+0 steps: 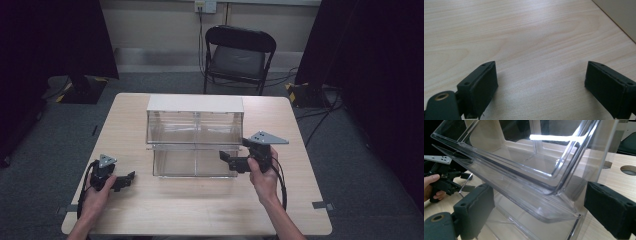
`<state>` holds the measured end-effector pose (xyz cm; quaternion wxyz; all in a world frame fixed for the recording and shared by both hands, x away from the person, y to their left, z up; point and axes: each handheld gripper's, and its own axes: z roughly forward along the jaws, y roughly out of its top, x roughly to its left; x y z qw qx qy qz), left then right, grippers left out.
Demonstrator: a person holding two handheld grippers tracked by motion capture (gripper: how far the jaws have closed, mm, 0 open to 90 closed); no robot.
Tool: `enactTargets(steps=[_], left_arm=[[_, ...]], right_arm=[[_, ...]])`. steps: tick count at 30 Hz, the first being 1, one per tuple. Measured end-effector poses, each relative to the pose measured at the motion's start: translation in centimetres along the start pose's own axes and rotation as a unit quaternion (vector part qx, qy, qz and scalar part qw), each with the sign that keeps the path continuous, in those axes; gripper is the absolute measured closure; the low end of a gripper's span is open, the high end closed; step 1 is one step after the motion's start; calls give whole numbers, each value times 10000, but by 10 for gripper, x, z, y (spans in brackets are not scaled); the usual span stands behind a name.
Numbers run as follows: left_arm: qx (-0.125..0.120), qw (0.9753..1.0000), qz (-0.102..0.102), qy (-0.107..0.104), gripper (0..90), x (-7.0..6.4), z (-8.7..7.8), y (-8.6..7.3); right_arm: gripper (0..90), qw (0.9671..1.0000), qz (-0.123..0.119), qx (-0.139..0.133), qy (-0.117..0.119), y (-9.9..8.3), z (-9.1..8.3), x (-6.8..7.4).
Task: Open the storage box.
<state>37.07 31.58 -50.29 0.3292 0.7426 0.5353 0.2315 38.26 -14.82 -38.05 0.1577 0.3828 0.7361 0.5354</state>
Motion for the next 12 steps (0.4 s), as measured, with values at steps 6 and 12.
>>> enactTargets(steps=[6, 12], left_arm=[[1, 10000, -1, -2, 105, 0, 0, 0], [14, 10000, 26, -16, 100, 0, 0, 0]], right_arm=[[87, 10000, 7, -4, 5, 0, 0, 0], [90, 10000, 2, -9, 11, -1, 0, 0]])
